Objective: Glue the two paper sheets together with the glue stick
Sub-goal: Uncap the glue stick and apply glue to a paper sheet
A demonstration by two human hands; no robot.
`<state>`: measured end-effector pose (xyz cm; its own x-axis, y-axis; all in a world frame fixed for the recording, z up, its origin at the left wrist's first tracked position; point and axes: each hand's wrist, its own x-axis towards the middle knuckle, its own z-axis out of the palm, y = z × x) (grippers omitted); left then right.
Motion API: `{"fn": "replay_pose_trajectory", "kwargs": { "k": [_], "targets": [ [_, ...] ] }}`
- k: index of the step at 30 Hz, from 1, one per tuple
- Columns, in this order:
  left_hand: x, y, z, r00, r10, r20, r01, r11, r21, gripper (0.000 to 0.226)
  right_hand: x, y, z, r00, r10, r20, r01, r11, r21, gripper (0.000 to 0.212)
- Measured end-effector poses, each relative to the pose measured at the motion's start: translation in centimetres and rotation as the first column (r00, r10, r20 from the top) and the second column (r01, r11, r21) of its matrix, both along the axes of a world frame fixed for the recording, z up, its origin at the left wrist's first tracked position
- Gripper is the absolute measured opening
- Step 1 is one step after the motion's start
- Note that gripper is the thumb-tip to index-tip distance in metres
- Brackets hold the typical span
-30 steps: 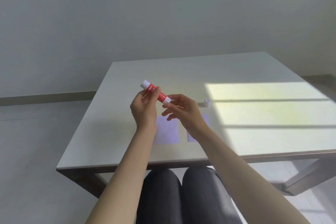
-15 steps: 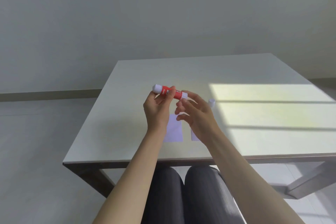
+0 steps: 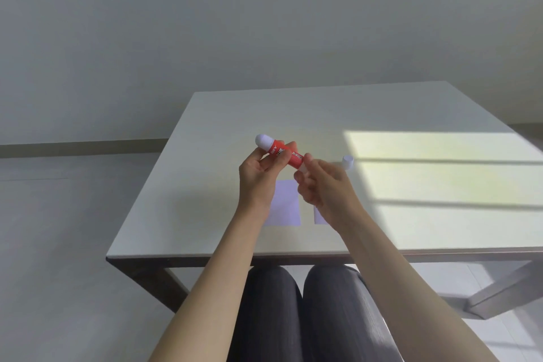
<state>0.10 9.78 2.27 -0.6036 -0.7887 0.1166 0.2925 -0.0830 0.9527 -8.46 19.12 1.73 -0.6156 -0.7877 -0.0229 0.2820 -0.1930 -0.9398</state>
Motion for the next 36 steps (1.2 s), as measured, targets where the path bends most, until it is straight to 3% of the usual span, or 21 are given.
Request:
{"fn": "replay_pose_trajectory", "kwargs": {
  "k": [3,7,9,12,15,18,21,24,26,29,36],
  "targets": [
    [0.3,-0.3,-0.4,0.994,-0.107,-0.006,0.107,0.993,-0.042,0.011,0.2,-0.4,0.1,0.952,0.007,0.306,-0.064,0.983,0.175,0.048],
    [0.3,-0.5,-0.6,0.977,-0.214,0.000,0.214,0.974,-0.070,0.015,0.2,-0.8,-0.9,0.911,-0.027,0.412,-0.104,0.951,0.292,0.058],
    [0.4,-0.6,-0.6,0.976,-0.219,-0.002,0.218,0.975,-0.048,0.016,0.2,-0.8,-1.2,0.898,0.020,0.439,-0.136,0.963,0.235,0.057],
    [0.4,-0.6,-0.9,0.978,-0.203,0.045,0.205,0.977,-0.060,0.021,0.3,-0.6,-1.0,0.921,0.150,0.360,-0.160,0.987,-0.002,0.044],
    [0.9,-1.8,-1.2,0.952,-0.180,0.248,0.250,0.925,-0.288,0.036,-0.2,-0.7,-0.8,0.942,0.086,0.325,-0.044,0.990,-0.135,0.019],
    [3.2,-5.2,-2.0,0.779,-0.086,0.621,0.460,0.752,-0.473,0.059,-2.1,-0.4,-0.5,0.915,-0.103,0.391,0.140,0.988,-0.066,0.023],
    [5.1,-7.5,-2.8,0.622,-0.102,0.776,0.617,0.675,-0.405,0.061,-2.9,0.0,-1.0,0.958,-0.199,0.205,0.191,0.980,0.060,0.014],
    [4.8,-7.3,-3.3,0.547,-0.095,0.832,0.686,0.620,-0.381,0.084,-2.0,-1.1,-1.3,0.980,-0.164,-0.111,0.177,0.977,0.117,0.009],
    [4.5,-7.1,-3.7,0.503,-0.048,0.863,0.709,0.594,-0.380,0.099,-1.2,-2.1,-1.6,0.926,-0.139,-0.351,0.209,0.963,0.171,0.002],
    [4.5,-7.1,-4.5,0.501,-0.070,0.863,0.686,0.639,-0.347,0.112,-0.6,-3.0,-2.1,0.772,-0.096,-0.628,0.291,0.932,0.215,0.006],
    [4.5,-7.7,-5.7,0.486,-0.120,0.866,0.655,0.706,-0.269,0.123,0.1,-3.2,-3.0,0.641,-0.046,-0.766,0.315,0.926,0.209,0.009]
  ]
}}
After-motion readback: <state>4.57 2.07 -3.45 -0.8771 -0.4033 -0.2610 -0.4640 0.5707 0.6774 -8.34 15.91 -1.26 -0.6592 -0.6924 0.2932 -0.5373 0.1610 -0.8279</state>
